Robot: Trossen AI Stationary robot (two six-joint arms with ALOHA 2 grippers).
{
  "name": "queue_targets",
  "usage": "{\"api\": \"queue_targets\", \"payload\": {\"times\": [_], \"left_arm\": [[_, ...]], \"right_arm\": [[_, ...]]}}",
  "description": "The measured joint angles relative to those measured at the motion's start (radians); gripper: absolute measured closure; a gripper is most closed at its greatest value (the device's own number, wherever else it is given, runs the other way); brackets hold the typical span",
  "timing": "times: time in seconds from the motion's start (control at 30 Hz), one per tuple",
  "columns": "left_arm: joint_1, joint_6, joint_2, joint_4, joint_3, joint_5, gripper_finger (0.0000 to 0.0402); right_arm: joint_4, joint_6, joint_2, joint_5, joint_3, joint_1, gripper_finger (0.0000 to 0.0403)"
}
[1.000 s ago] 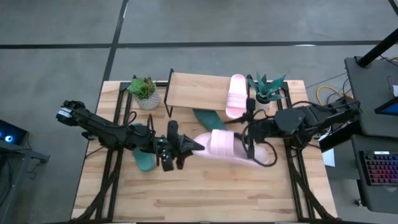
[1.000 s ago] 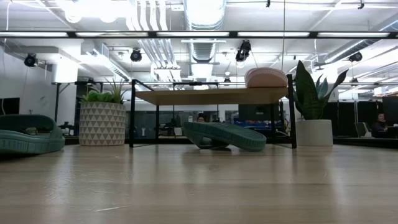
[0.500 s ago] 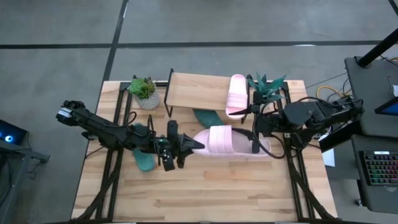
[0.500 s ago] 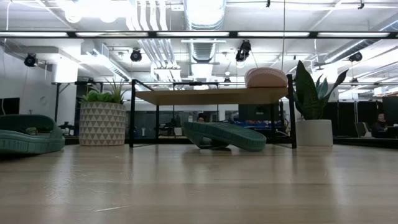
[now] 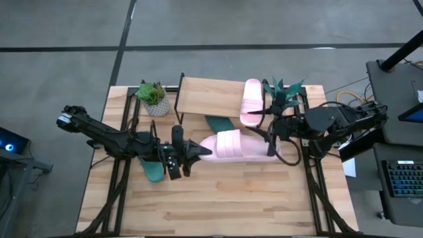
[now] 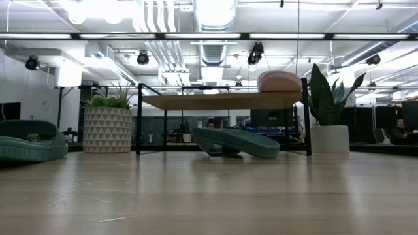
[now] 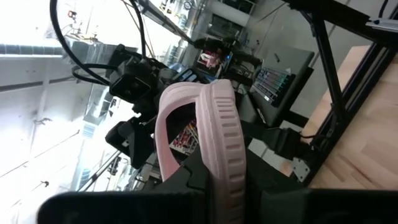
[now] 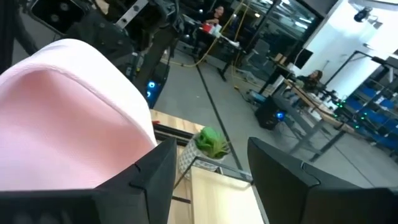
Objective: Pick and place slides into the shelf
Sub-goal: Put the pink slides on the shelf
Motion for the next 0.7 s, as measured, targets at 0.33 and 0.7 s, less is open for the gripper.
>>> {"api": "queue_targets", "payload": {"times": [0.33,0.7], "left_arm": [[-0.015,0.006,0.0,-0.017,-0.002,-0.09,0.0385],[-0.021,0.062,0.025,-0.019,-0.004,-0.462,0.0385]], "right_arm": [[-0.005,-0.025,-0.037,0.11,-0.001,0.0,0.0216],[-0.112,0.123,-0.094,0.173,-0.002,0.002,0.0221]]}}
